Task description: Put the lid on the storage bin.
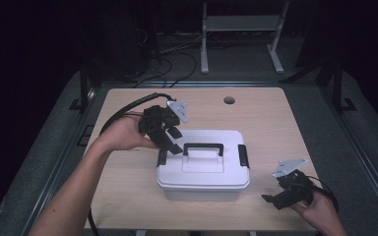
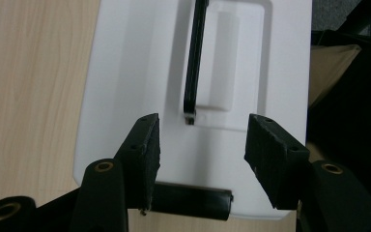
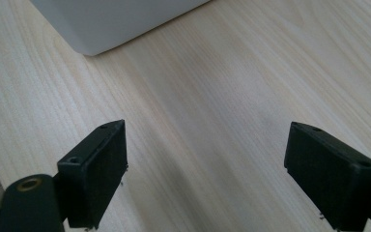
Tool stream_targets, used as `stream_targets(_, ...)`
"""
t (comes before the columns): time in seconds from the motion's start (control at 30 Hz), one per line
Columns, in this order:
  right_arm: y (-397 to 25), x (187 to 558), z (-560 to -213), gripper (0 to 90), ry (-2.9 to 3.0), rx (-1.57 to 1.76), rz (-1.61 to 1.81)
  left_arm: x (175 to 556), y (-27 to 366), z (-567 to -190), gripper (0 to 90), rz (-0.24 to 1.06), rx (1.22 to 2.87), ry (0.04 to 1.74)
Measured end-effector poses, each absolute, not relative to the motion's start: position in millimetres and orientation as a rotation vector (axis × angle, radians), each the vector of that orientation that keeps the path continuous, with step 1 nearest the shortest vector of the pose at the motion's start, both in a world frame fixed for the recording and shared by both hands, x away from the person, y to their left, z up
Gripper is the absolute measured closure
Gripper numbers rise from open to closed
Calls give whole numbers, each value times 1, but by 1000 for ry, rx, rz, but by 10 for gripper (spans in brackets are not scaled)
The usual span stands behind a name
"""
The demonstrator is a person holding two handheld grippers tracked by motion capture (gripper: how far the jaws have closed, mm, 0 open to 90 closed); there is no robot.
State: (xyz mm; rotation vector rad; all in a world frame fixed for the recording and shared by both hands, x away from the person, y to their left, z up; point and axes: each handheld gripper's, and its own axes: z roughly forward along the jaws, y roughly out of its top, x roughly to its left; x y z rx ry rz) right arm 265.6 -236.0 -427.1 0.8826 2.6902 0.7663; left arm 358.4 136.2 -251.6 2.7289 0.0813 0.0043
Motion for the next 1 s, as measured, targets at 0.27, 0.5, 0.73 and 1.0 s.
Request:
stream_targets(0.27,-236,266,-428,147,2691,883,766,356,158,-254,436,32,2708,133)
stream_targets(0.5,-237,265,-427,147,2685,885,764,354,174,-256,418,48,2692,157)
stream_targets(0.73,-237,266,-427,148,2687,886,763,352,192,-265,408,45,2677,212)
stream_targets(1.0,-237,266,-427,148,2687,887,761,349,206,-274,405,43,2665,241)
